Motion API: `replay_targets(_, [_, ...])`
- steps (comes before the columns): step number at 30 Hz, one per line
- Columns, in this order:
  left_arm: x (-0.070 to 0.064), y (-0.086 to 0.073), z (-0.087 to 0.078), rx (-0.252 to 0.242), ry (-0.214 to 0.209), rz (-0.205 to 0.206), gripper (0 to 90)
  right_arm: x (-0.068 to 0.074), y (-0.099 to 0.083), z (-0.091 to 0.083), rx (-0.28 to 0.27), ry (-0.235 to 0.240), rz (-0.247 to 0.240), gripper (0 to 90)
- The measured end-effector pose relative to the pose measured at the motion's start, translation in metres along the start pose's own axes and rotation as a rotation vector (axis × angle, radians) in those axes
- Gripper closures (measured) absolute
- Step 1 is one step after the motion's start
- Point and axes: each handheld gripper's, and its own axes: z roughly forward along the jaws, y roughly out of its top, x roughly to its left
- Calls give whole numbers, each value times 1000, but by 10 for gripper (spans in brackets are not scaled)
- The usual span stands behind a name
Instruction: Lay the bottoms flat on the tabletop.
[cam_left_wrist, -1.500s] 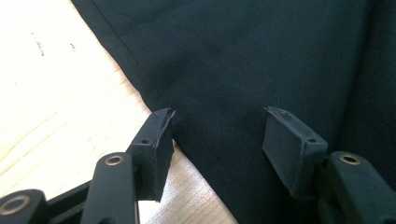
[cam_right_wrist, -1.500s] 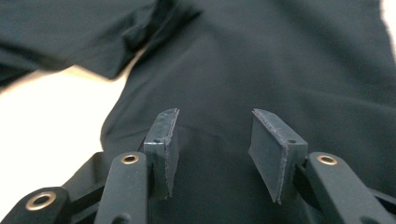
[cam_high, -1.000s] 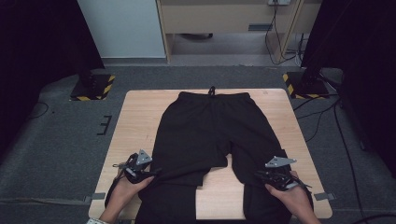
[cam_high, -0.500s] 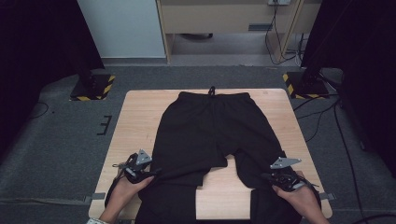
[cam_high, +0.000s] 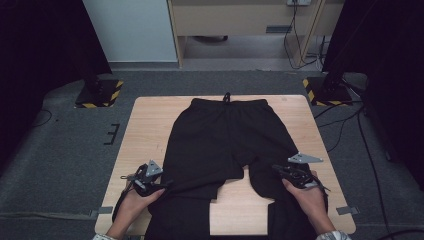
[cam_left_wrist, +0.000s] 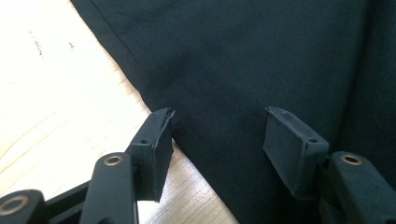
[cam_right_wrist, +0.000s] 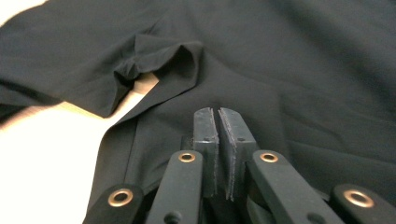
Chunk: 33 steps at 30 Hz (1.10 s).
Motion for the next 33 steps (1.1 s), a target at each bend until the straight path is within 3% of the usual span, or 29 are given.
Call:
replay_targets(4, [0, 0, 0, 0, -4, 0, 412, 12, -6, -1, 51, -36, -103, 678])
replay_targets(9, [-1, 1, 0, 4, 2, 6, 412, 14, -17, -12, 55, -59, -103, 327])
replay_targets(12, [0, 1, 0, 3, 0, 2, 411, 12, -23, -13, 64, -51, -114, 206])
replay_targets(14, [0, 0, 0, 3, 0, 2, 411, 9, -24, -12, 72, -59, -107, 248])
replay_targets(18, [0, 0, 0, 3, 0, 5, 411, 6, -27, -11, 112, -62, -101, 584])
replay_targets(20, [0, 0, 0, 3, -1, 4, 411, 6, -28, -11, 142, -66, -105, 711])
replay_targets(23, [-1, 1, 0, 3, 1, 6, 411, 6, -24, -14, 134, -56, -100, 885])
replay_targets(26, [-1, 1, 0, 4, 1, 5, 411, 5, -14, -19, 92, -54, -106, 893])
replay_targets(31, [0, 1, 0, 3, 1, 3, 410, -2, 19, -29, -88, -36, -95, 893])
replay_targets(33, [0, 1, 0, 3, 0, 3, 409, -9, 29, -23, -115, -47, -71, 891])
